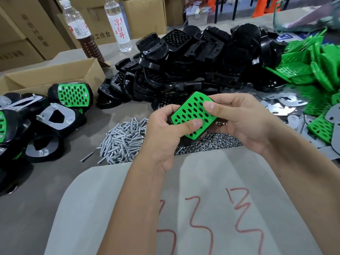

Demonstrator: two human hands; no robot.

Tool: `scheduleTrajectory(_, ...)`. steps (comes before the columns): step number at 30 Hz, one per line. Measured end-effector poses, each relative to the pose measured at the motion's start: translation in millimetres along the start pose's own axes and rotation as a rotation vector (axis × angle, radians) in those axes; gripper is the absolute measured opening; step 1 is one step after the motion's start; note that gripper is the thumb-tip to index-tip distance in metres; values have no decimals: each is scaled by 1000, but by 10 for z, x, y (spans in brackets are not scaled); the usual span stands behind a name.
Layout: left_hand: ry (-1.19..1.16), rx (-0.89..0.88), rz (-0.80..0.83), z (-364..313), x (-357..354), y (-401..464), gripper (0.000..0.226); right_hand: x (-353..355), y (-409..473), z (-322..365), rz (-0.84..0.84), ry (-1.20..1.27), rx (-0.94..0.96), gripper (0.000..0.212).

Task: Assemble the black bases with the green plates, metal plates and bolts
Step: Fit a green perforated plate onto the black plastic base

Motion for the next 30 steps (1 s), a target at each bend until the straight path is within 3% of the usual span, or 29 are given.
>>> scheduleTrajectory(5, 3, 8, 57, -44, -19, -34, 39, 4, -2, 12, 17, 10, -18, 37)
scheduleTrajectory(8, -11, 6, 64, -52, 16, -21, 26, -3, -11, 32, 25, 15, 5, 29)
scheduleTrajectory(12, 19, -17, 39, -82, 27, -16, 27, -26, 6, 10, -5, 36, 33, 27)
scheduleTrajectory(16, 61, -39, -11, -89, 88, 10, 20, -90, 16, -38, 1, -108, 66, 22)
scheduleTrajectory(23, 64, -154, 46, -194, 48, 13, 13, -149, -35, 105, -139, -212, 254, 47)
scheduleTrajectory(30, -44, -113, 185, -215, -60, -71, 7, -189, -81, 191, -35, -54, 262, 49)
Point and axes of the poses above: each hand's wrist, its own y-axis towards the middle knuckle, its own x-axis out of the back of the hand, z = x × y, the point moved 10 cm from there along y, towards the middle knuckle, and after that the axes turned 13 degrees about -z, right-handed, at the moved point
